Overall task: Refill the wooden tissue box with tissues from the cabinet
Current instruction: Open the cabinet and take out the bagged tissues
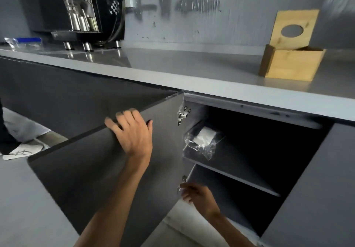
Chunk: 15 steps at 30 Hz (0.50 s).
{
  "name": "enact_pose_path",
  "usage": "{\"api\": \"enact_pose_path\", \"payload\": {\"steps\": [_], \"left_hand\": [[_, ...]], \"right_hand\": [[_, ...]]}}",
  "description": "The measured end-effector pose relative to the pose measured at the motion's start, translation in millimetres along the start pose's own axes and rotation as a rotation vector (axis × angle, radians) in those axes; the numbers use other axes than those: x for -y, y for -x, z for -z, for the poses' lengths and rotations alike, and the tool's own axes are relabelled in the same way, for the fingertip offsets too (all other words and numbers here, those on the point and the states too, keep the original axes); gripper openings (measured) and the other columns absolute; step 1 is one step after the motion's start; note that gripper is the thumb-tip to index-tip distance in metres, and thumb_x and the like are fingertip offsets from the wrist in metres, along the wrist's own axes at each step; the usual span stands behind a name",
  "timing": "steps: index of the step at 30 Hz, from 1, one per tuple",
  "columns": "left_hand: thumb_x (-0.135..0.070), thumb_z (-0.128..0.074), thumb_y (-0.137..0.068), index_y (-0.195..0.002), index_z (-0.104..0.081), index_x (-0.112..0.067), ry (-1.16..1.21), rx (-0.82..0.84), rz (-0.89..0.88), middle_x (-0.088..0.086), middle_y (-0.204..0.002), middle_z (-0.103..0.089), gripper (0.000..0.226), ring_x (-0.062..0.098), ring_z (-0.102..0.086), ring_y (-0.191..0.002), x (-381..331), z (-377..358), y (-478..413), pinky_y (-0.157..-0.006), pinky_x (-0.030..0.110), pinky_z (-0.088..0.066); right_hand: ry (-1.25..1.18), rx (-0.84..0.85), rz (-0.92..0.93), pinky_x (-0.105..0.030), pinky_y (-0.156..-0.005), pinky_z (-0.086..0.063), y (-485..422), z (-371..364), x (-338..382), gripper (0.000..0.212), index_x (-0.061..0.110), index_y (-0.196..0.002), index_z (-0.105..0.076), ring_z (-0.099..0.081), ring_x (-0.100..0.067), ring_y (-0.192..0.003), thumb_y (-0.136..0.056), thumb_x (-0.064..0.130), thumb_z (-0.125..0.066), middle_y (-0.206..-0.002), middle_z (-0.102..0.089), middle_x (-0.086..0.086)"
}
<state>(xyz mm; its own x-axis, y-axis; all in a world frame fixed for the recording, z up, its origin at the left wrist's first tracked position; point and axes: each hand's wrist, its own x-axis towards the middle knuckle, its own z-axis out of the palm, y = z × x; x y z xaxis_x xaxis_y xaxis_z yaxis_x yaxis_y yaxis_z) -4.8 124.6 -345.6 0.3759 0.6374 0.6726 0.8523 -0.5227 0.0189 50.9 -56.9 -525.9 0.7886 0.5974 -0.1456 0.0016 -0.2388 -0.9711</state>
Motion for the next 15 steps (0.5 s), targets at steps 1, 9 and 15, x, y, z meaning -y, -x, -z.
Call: {"api": "enact_pose_path", "payload": {"steps": [1,9,15], "left_hand": [[-0.053,-0.055,-0.084,-0.124,-0.043,0.000,0.008,-0.004,-0.011,0.019,-0.113,-0.054,0.067,0.038,-0.046,-0.114,-5.6,-2.4,0.5,-0.109,0.062,-0.025],[-0.055,-0.066,-0.075,-0.131,-0.040,0.002,-0.021,-0.065,-0.127,0.018,-0.123,-0.054,0.084,0.035,-0.051,-0.118,-49.2,-24.6,-8.1,-0.112,0.057,-0.030],[-0.062,-0.054,-0.082,-0.134,-0.036,0.001,-0.055,-0.207,-0.173,0.015,-0.124,-0.052,0.084,0.033,-0.050,-0.118,-40.4,-45.6,-10.8,-0.113,0.050,-0.027]], "right_hand": [[0.037,-0.029,0.005,-0.018,-0.057,-0.046,-5.3,9.0,-4.2,0.032,0.005,-0.091,-0.074,-0.064,-0.007,-0.059,-0.087,-0.013,-0.048,-0.062,-0.071,0.003],[0.253,-0.368,-0.067,-0.043,-0.078,-0.056,-97.5,111.9,12.4,0.009,0.035,-0.077,-0.071,-0.061,-0.016,-0.073,-0.080,0.035,-0.063,-0.081,-0.071,-0.001],[-0.225,-0.336,-0.411,-0.039,-0.087,-0.054,-178.3,148.3,44.5,0.068,0.013,-0.106,-0.055,-0.064,-0.025,-0.101,-0.069,0.068,-0.068,-0.106,-0.060,-0.022]]}}
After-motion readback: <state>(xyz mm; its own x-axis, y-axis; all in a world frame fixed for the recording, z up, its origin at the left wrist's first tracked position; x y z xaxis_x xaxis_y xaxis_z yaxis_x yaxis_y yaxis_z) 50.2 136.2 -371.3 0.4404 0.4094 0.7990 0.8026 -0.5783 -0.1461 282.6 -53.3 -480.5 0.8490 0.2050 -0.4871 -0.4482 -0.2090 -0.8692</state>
